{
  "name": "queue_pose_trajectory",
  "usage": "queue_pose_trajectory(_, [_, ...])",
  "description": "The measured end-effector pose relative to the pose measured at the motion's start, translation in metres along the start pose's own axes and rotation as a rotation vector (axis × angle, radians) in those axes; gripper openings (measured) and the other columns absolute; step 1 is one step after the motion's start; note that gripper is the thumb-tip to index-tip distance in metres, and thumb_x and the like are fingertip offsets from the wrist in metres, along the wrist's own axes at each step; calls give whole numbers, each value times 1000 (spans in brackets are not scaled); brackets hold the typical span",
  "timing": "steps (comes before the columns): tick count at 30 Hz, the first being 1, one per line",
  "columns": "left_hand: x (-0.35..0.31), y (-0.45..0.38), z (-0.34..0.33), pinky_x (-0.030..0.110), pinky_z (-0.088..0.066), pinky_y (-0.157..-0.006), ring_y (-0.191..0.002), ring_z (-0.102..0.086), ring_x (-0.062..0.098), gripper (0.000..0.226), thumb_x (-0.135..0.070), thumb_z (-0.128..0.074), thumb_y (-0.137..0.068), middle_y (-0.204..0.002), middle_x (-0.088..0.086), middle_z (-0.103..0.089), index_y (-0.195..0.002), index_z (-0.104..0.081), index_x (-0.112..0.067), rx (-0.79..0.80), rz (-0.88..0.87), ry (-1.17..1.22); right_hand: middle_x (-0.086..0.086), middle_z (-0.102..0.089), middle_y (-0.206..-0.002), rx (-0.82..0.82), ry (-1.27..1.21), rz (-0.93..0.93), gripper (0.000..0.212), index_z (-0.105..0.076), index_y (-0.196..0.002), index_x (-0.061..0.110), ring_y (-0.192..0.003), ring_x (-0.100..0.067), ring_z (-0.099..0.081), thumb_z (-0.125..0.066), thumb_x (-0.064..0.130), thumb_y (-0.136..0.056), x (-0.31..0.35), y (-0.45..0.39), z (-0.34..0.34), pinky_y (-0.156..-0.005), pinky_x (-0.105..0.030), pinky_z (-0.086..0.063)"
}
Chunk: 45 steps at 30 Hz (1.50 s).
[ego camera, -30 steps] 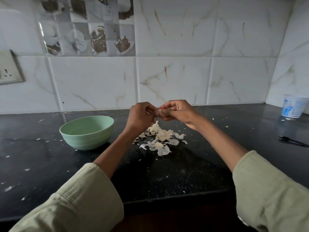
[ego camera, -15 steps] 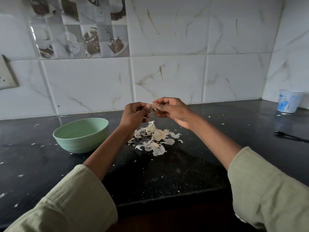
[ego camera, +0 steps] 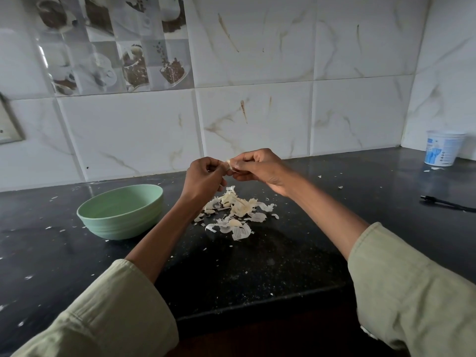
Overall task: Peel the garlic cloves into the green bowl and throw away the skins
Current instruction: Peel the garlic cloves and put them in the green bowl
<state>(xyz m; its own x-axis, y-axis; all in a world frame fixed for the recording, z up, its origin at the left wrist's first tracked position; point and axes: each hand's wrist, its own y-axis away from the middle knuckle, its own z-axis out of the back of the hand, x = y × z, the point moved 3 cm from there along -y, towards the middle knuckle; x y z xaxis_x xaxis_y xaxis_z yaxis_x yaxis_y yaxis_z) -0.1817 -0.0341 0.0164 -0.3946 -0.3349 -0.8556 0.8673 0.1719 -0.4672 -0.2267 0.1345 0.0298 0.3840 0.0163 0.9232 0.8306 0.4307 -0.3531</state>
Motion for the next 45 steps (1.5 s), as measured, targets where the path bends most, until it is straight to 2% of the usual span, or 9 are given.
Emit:
queue_pose_trajectory(10, [1,-1,2,24,-54,-57,-66,-69,11,8,-17,-69,-99,-90,3,-79,-99,-74,-11,5,-7,-30,-15,-77,-102,-54,97,5,18,-72,-114,3,-83,-23,-75,-69,8,-97,2,-1,-1,-78,-30,-62])
queue_pose_trajectory(14, [1,-1,2,32,-56,-60,-71,-72,17,33,-40,-61,-105,-98,7,-76,-105,-71,-9,33,19,-44,-10,-79,-99,-80,186,30,17,-70,-113,9,-90,-25,-77,-71,15,-97,2,1,1,-78,-32,-63])
queue_pose_trajectory(17, [-1,1,1,32,-60,-62,-74,-76,22,41,-49,-67,-98,-95,6,-77,-103,-72,-8,93,9,-94,-6,-77,-99,-106,234,58,15,-72,-109,14,-87,-16,-75,-74,18,-95,3,2,3,-78,-28,-62])
queue_pose_trajectory(23, [-2,1,6,23,-57,-58,-71,-75,23,18,-23,-77,-95,-83,8,-79,-93,-78,-5,52,-48,-72,-13,-78,-97,-79,213,63,19,-75,-111,12,-82,-11,-72,-77,19,-93,6,3,4,-76,-24,-59])
queue_pose_trajectory(29, [-7,4,2,30,-62,-63,-70,-74,20,28,-31,-82,-89,-85,9,-79,-95,-77,-4,122,-41,-87,-11,-79,-88,-174,251,107,17,-75,-102,2,-78,-19,-75,-81,11,-89,4,0,7,-79,-33,-63])
queue_pose_trajectory(33, [-6,5,4,32,-63,-62,-63,-74,19,22,-28,-85,-88,-74,5,-78,-86,-78,-7,90,-93,-220,-7,-78,-82,-135,349,158,15,-74,-95,3,-75,-18,-74,-83,13,-88,5,3,3,-77,-32,-64])
queue_pose_trajectory(38, [-8,8,2,50,-64,-63,-60,-74,21,14,-19,-83,-90,-65,3,-75,-79,-78,-10,66,-154,-291,-6,-78,-78,-103,365,171,17,-74,-95,1,-71,-16,-74,-81,16,-90,8,6,1,-71,-27,-61])
queue_pose_trajectory(41, [-11,12,1,50,-64,-67,-65,-75,25,11,-4,-79,-86,-66,2,-75,-77,-77,-9,61,-184,-301,-8,-78,-80,-98,336,153,14,-76,-98,-1,-70,-14,-73,-77,12,-93,7,5,3,-69,-25,-59])
queue_pose_trajectory(45, [-13,11,1,46,-65,-72,-67,-73,26,30,15,-61,-80,-67,2,-75,-75,-75,-11,106,-213,-284,-11,-75,-81,-70,296,88,16,-77,-107,0,-71,-10,-69,-70,12,-98,3,2,5,-68,-21,-56])
